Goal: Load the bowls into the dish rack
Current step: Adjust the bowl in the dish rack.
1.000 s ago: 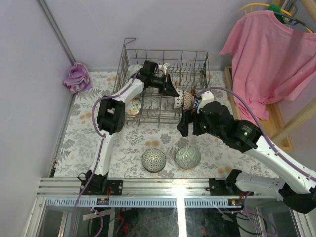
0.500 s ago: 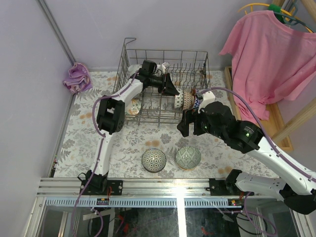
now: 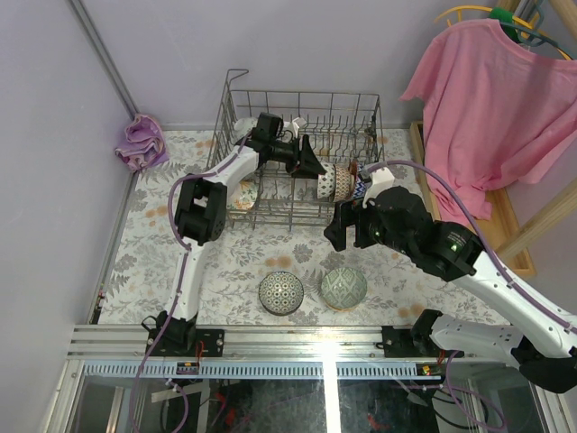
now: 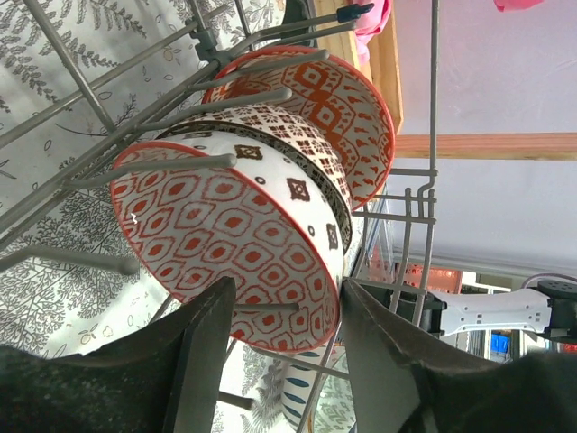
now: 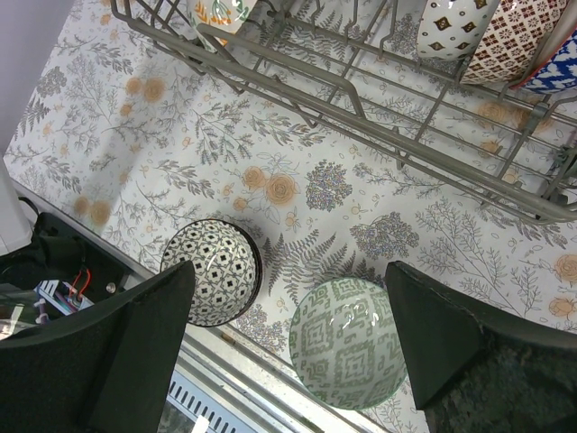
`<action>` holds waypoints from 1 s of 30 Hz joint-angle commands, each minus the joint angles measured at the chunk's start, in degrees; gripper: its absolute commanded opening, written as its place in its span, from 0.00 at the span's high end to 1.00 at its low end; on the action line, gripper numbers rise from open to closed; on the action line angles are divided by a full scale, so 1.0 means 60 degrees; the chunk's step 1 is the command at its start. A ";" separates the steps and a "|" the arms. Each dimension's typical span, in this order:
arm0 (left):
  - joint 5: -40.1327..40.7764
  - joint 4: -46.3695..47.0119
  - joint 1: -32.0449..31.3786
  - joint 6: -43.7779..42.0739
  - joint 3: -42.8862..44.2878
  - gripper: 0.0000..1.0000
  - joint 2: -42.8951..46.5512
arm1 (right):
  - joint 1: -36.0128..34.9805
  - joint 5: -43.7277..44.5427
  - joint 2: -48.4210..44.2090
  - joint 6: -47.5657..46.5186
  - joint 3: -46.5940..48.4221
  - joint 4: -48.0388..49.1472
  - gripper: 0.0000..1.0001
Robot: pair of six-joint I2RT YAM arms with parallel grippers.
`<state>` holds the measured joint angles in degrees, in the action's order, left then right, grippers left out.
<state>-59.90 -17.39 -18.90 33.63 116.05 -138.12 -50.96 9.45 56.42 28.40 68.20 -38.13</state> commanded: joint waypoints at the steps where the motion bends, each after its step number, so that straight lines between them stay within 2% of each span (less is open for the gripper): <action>1: 0.0368 -0.0706 0.0307 0.0094 -0.0357 0.49 0.0246 | -0.0011 -0.0098 -0.0186 -0.0218 0.0053 0.0319 0.06; 18: 0.0240 -0.0048 0.0264 0.0412 -0.0592 0.35 0.0573 | -0.0010 -0.0177 -0.0341 -0.0169 -0.0064 0.0321 0.06; 30: 0.0034 0.1098 0.0201 0.1005 -0.1079 0.28 0.1044 | -0.0009 -0.0205 -0.0477 -0.0161 -0.0190 0.0348 0.06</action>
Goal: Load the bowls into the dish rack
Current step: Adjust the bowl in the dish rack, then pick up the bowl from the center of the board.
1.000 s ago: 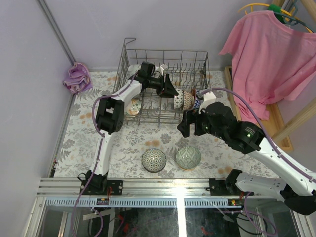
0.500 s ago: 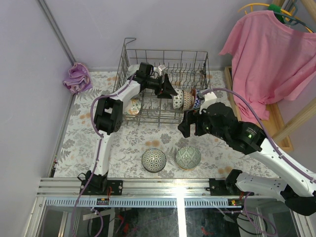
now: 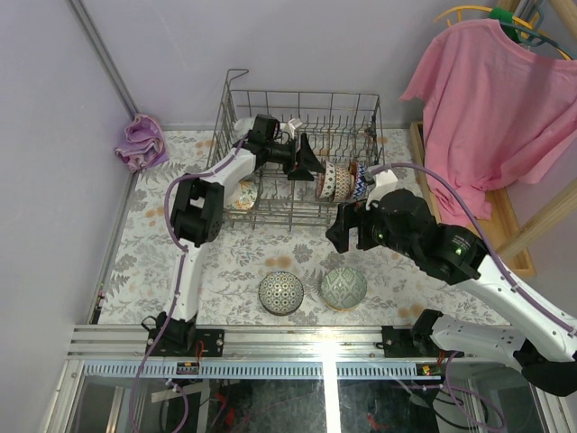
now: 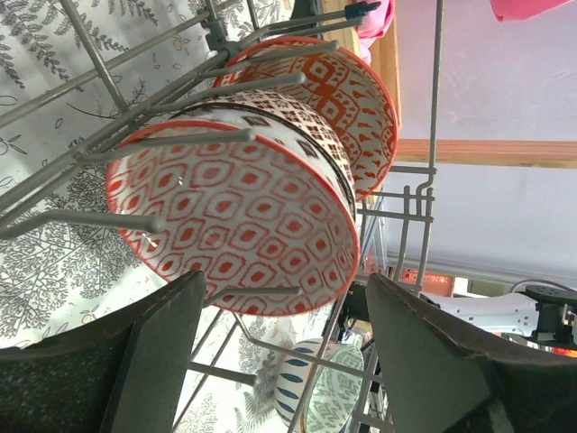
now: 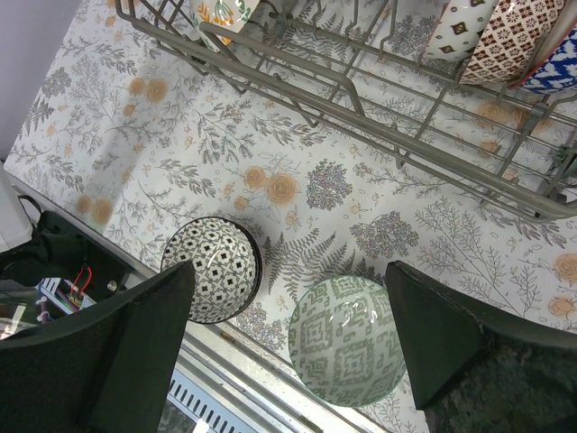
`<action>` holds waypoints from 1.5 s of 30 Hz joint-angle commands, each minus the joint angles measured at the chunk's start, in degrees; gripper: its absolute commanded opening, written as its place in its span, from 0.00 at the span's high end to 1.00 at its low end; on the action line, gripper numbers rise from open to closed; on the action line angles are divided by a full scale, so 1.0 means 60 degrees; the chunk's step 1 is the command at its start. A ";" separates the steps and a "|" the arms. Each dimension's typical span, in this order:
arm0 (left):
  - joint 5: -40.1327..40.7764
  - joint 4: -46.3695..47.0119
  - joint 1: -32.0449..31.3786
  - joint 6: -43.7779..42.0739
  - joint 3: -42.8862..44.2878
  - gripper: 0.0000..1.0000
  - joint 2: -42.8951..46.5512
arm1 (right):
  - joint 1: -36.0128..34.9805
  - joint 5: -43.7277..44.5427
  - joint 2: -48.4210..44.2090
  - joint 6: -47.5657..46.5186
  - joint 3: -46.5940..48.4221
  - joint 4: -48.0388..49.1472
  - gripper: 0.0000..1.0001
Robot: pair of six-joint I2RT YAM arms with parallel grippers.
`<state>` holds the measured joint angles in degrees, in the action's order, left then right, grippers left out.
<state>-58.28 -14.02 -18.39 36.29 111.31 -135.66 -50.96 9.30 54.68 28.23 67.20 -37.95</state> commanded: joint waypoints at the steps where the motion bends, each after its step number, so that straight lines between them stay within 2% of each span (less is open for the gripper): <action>1: -0.0257 0.0713 0.0119 0.0646 -0.0397 0.27 0.0748 | -0.0004 -0.0181 -0.0204 -0.0119 -0.0041 0.0320 0.06; 4: -0.0259 0.1205 0.0136 0.0892 -0.0710 0.26 0.1103 | -0.0007 -0.0192 -0.0242 -0.0107 -0.0069 0.0327 0.06; 11: -0.0142 0.1301 0.0182 0.0939 -0.0828 0.21 0.1444 | -0.0010 -0.0165 -0.0423 -0.0091 -0.0125 0.0300 0.06; 16: -0.0043 0.2163 0.0229 0.1263 -0.1540 0.20 0.2111 | -0.0017 -0.0162 -0.0488 -0.0111 -0.0091 0.0254 0.06; 18: 0.0103 0.2252 0.0273 0.1268 -0.1722 0.17 0.2414 | -0.0013 -0.0162 -0.0544 -0.0105 -0.0113 0.0275 0.06; 21: 0.0350 0.2198 0.0329 0.1217 -0.1954 0.02 0.2903 | -0.0008 -0.0174 -0.0650 -0.0106 -0.0124 0.0265 0.06; 24: 0.0586 0.2102 0.0340 0.1148 -0.2282 0.00 0.3453 | -0.0013 -0.0166 -0.0806 -0.0123 -0.0139 0.0243 0.06; 36: 0.2429 0.0129 0.0204 0.0288 -0.3443 0.00 0.6450 | -0.0010 -0.0187 -0.1595 -0.0175 0.0065 -0.0039 0.00; 40: 0.3438 -0.1507 -0.0319 -0.0286 -0.3289 0.00 0.7301 | -0.0013 -0.0227 -0.1993 -0.0075 0.0217 -0.0222 0.01; 45: 0.5129 -0.3018 -0.1565 -0.0668 -0.3214 0.00 0.8166 | -0.0009 -0.0087 -0.2366 0.0021 0.0511 -0.0721 0.01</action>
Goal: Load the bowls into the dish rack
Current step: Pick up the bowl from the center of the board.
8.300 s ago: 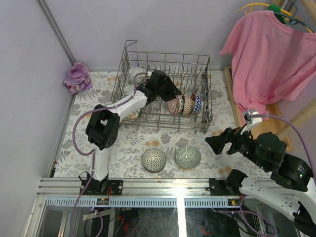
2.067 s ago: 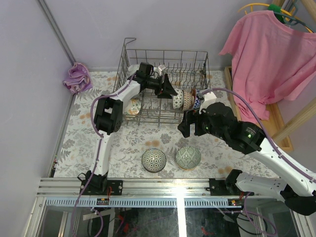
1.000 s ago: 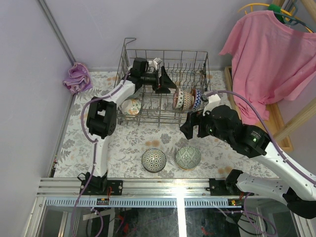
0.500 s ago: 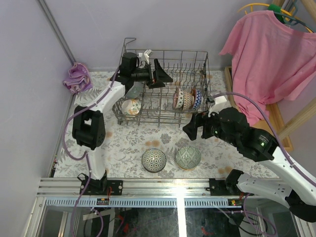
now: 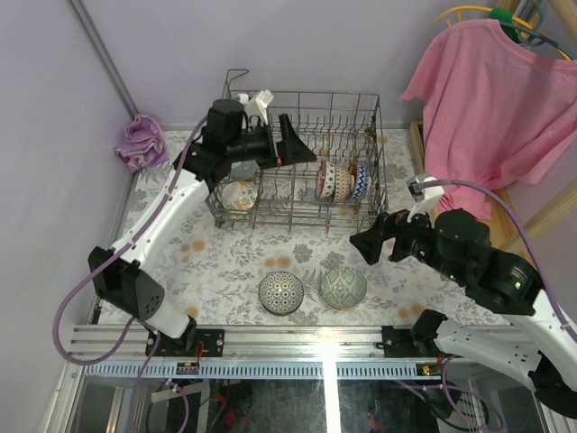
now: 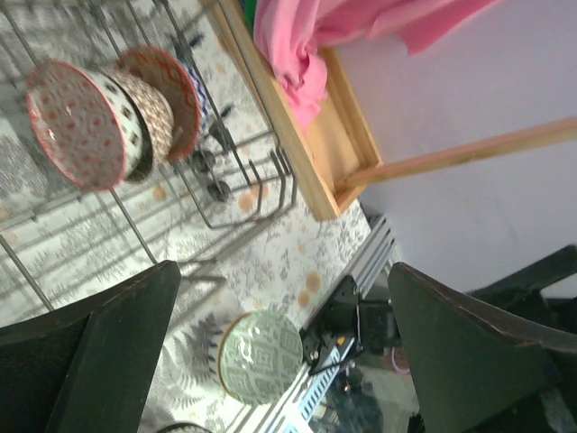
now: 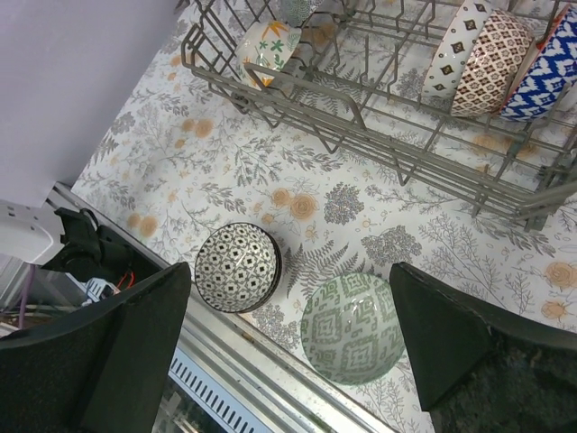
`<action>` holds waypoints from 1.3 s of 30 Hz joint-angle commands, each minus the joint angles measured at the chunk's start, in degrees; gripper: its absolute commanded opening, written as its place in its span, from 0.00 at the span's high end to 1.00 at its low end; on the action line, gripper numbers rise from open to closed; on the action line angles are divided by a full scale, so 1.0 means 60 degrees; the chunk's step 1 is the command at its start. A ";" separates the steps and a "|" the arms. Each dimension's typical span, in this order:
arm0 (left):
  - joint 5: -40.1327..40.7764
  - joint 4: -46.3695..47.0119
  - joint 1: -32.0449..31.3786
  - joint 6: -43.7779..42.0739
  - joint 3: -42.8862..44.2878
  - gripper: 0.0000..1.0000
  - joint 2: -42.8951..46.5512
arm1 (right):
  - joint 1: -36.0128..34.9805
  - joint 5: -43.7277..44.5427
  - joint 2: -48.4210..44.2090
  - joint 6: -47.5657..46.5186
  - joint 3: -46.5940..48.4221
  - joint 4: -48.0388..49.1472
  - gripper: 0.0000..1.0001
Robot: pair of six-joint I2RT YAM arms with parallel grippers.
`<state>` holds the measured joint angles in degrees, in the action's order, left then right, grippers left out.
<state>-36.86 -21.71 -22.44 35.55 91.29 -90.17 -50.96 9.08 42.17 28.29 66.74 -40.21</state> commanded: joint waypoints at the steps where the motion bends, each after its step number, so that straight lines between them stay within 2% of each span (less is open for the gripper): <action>1: 0.1972 -0.1956 -0.1177 -0.0561 0.0091 0.00 0.0755 | -0.0016 -0.0047 -0.0361 0.0035 0.0646 -0.0448 0.01; 10: 0.5060 -0.3569 -0.4111 -0.0085 -0.0464 0.00 0.1719 | -0.0009 0.0408 -0.1493 0.0477 0.0744 -0.1084 0.00; 14: 0.5938 -0.3738 -0.5489 0.0347 -0.1084 0.01 0.1917 | -0.0009 0.0728 -0.1969 0.0687 0.1077 -0.1483 0.00; 18: 0.6611 -0.3737 -0.7064 0.0623 -0.1308 0.00 0.1531 | -0.0017 0.0906 -0.2045 0.0610 0.1492 -0.1883 0.00; 22: 0.6842 -0.3635 -0.8082 0.0681 -0.1101 0.00 0.0353 | -0.0012 0.1006 -0.2080 0.0543 0.1790 -0.2094 0.01; 26: 0.7060 -0.3796 -0.8587 0.0509 -0.0471 0.00 -0.1031 | -0.0017 0.1140 -0.2093 0.0499 0.1928 -0.2262 0.01; 33: 0.7545 -0.4123 -0.8648 -0.0119 0.0327 0.00 -0.2670 | -0.0010 0.1333 -0.2071 0.0379 0.2036 -0.2370 0.01; 37: 0.7479 -0.4090 -0.8653 -0.0527 0.0697 0.06 -0.3271 | -0.0007 0.1365 -0.1973 0.0332 0.1954 -0.2307 0.01; 39: 0.7267 -0.3991 -0.8653 -0.0664 0.0747 0.12 -0.3461 | -0.0011 0.1357 -0.1923 0.0305 0.1865 -0.2212 0.01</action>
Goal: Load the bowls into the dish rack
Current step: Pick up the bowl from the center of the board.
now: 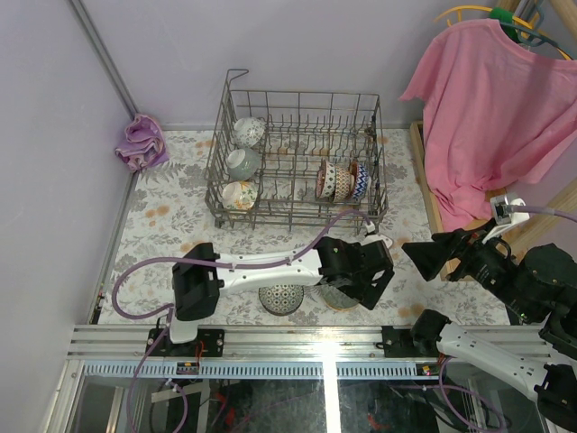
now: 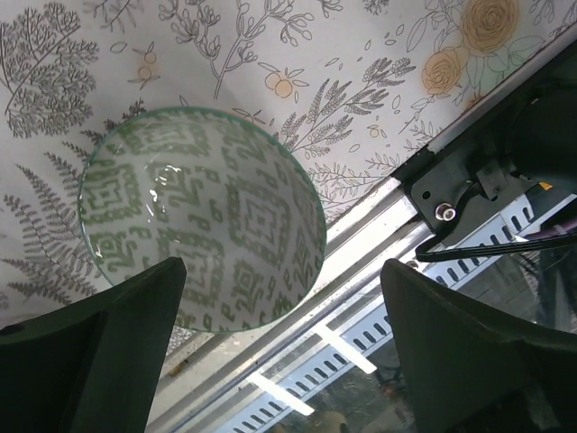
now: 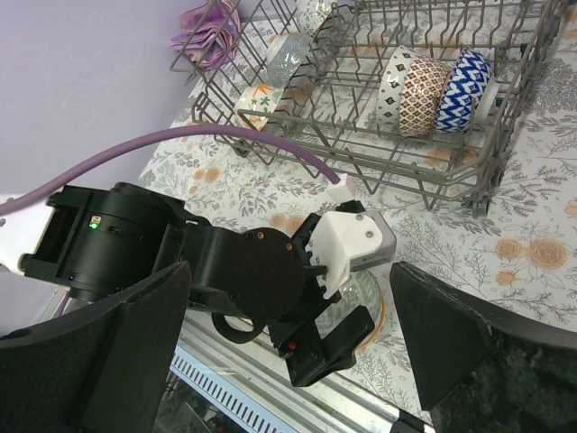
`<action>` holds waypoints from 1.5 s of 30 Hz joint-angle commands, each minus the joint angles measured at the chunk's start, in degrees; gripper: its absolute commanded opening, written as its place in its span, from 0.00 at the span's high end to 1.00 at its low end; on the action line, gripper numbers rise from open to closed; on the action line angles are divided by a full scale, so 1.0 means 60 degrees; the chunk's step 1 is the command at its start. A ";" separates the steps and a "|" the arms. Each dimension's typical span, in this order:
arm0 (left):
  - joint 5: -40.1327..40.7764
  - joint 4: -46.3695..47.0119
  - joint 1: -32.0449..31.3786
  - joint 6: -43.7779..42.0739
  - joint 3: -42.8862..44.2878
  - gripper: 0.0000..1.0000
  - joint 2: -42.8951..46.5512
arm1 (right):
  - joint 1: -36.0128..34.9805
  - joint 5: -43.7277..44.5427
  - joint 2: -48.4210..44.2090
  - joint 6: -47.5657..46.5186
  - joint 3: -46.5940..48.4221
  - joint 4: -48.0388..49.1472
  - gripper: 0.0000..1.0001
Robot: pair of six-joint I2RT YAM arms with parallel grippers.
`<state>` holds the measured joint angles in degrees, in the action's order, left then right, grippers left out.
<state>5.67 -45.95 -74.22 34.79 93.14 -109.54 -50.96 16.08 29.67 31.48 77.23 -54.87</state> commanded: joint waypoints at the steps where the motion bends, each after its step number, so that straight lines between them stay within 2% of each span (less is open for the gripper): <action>1: -0.0014 0.0224 -0.0036 -0.0575 0.0418 0.16 -0.0298 | -0.0017 0.0192 0.0188 -0.0244 0.0076 0.0278 0.01; 12: -0.0936 0.0800 -0.0140 -0.0659 0.0063 0.45 -0.0729 | -0.0007 0.0147 0.0559 -0.0262 -0.0193 0.0618 0.00; 17: -0.1130 0.0787 -0.0148 -0.0785 0.0370 0.68 -0.1097 | -0.0016 0.0109 0.0776 -0.0416 -0.0169 0.0629 0.00; 21: -0.1098 0.0668 -0.0137 -0.0828 0.0517 0.94 -0.1208 | -0.0016 0.0147 0.0842 -0.0501 -0.0067 0.0577 0.00; 23: -0.1023 0.0519 -0.0132 -0.0831 0.0582 1.00 -0.1270 | -0.0009 0.0169 0.0852 -0.0522 -0.0086 0.0589 0.01; 40: -0.0797 -0.0256 0.0090 -0.1103 0.1512 1.00 -0.0457 | -0.0006 0.0197 0.0566 -0.0499 -0.0156 0.0601 0.00; 45: -0.0665 -0.0743 0.0330 -0.1361 0.2490 1.00 -0.0064 | -0.0013 0.0178 0.0509 -0.0469 -0.0157 0.0683 0.00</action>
<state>0.51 -48.75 -73.67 28.88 101.56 -115.09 -50.96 16.14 33.19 29.89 75.77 -53.32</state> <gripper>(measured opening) 0.033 0.994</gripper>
